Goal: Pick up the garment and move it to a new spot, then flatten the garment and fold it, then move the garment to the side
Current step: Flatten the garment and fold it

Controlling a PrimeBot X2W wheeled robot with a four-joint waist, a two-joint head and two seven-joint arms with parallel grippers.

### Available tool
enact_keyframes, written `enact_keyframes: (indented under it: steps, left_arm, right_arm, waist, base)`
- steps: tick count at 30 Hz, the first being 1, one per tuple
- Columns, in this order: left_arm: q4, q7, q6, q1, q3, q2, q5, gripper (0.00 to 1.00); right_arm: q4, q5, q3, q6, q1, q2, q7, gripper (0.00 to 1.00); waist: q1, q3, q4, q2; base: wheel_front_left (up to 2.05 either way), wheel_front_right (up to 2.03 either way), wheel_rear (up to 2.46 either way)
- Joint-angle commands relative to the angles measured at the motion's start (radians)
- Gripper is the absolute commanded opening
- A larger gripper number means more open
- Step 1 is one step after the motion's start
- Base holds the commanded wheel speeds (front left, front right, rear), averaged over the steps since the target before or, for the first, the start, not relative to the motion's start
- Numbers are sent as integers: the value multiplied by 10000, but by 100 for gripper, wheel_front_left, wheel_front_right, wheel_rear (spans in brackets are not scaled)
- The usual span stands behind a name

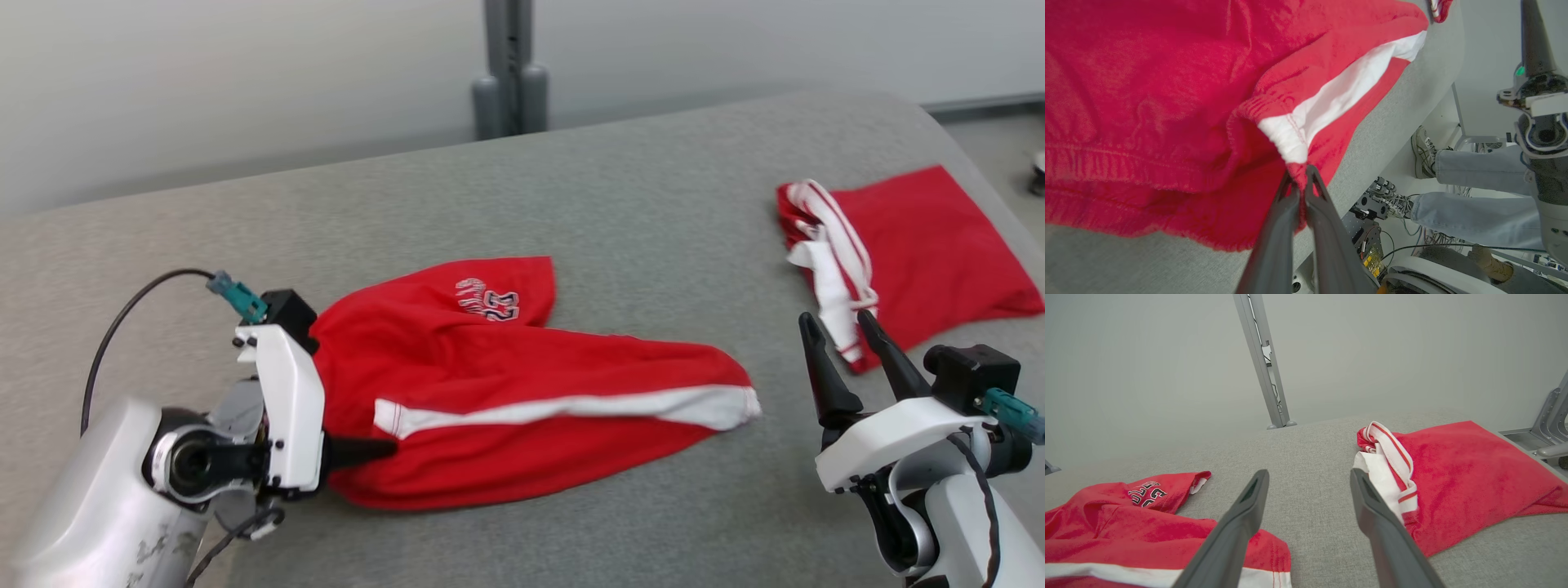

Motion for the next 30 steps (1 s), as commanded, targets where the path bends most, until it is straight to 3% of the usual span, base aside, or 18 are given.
enact_keyframes:
  steps: [1,7,16,17,18,19,20,30]
  left_arm:
    - [-285,121,-60,280,-109,206,-151,0]
    - [-1089,351,-39,1033,-294,738,-582,0]
    - [-1535,275,-39,2282,-436,1168,-892,0]
    - [-1556,246,-39,2391,-458,1211,-881,8]
    - [-1556,246,-39,2391,-458,1211,-881,8]
    - [-1567,237,-39,2485,-500,1246,-877,92]
    - [-1579,221,-39,2575,-534,1282,-883,100]
    - [-2260,-1083,-39,2394,236,1537,-965,100]
  right_arm:
    - [-98,-68,-44,3,110,-91,94,100]
    - [-298,-189,-160,3,332,-67,309,100]
    - [-522,-274,-284,3,628,-68,487,100]
    - [-547,-281,-290,3,655,-71,516,100]
    - [-547,-281,-290,3,655,-71,516,100]
    - [-561,-280,-295,3,664,-74,528,100]
    - [-581,-278,-300,3,672,-82,556,100]
    - [-860,-379,-391,3,880,-73,657,100]
  waist:
    - [0,-342,616,0]
    - [0,-463,1137,0]
    - [0,-553,1299,0]
    - [0,-552,1294,0]
    - [0,-552,1294,0]
    - [0,-551,1286,0]
    - [0,-552,1278,0]
    - [0,-762,1286,0]
  base:
    - [0,0,0]
    - [0,0,0]
    - [0,0,0]
    - [0,0,0]
    - [0,0,0]
    - [0,0,0]
    - [0,0,0]
    - [0,0,0]
